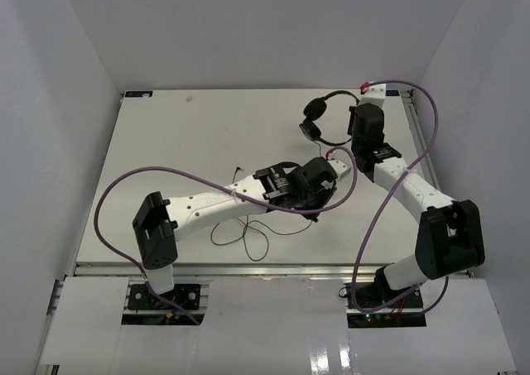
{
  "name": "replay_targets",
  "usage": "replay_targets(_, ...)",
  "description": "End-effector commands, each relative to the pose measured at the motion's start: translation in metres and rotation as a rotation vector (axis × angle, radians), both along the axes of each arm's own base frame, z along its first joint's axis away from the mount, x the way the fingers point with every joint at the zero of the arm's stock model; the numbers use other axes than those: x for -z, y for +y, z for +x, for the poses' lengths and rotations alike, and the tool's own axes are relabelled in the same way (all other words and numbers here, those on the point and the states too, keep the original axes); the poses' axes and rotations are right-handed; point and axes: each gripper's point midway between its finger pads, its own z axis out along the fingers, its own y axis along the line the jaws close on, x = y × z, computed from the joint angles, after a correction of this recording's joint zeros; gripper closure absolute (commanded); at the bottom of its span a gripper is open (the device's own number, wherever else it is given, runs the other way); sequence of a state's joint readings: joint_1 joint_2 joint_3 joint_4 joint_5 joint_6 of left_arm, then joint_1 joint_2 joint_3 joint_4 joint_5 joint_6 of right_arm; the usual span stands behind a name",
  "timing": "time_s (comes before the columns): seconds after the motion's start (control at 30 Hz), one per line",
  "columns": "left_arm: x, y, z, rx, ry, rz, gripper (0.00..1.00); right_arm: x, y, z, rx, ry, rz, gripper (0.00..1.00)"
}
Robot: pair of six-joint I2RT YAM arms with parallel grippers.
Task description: Wrap the headphones
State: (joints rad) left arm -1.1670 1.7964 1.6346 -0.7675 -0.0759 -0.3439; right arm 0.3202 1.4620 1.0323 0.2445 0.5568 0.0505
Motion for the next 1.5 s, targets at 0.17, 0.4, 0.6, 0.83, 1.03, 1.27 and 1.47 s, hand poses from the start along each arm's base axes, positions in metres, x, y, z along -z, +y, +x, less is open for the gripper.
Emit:
replay_targets(0.17, -0.103, 0.05, 0.026, -0.031, -0.237, -0.012, 1.0, -0.022, 0.051, -0.01, -0.344, -0.061, 0.017, 0.92)
replay_targets(0.4, -0.123, 0.071, 0.041, -0.039, -0.282, 0.008, 1.0, -0.019, 0.071, -0.026, -0.497, -0.047, 0.0, 0.92)
replay_targets(0.6, -0.135, 0.085, 0.058, -0.056, -0.311, 0.027, 1.0, -0.022, 0.09, -0.047, -0.665, -0.064, -0.033, 0.92)
replay_targets(0.83, -0.152, 0.097, 0.077, -0.078, -0.346, 0.016, 1.0, -0.017, 0.111, -0.073, -0.849, -0.072, -0.06, 0.92)
replay_targets(1.03, -0.154, 0.111, 0.093, -0.112, -0.354, 0.031, 1.0, -0.021, 0.122, -0.093, -0.956, -0.082, -0.032, 0.92)
replay_targets(1.27, -0.141, 0.135, 0.108, -0.159, -0.364, 0.045, 1.0, -0.035, 0.126, -0.12, -1.066, -0.09, 0.029, 0.92)
replay_targets(1.47, -0.132, 0.146, 0.12, -0.185, -0.383, 0.003, 1.0, -0.046, 0.13, -0.143, -1.15, -0.065, 0.137, 0.92)
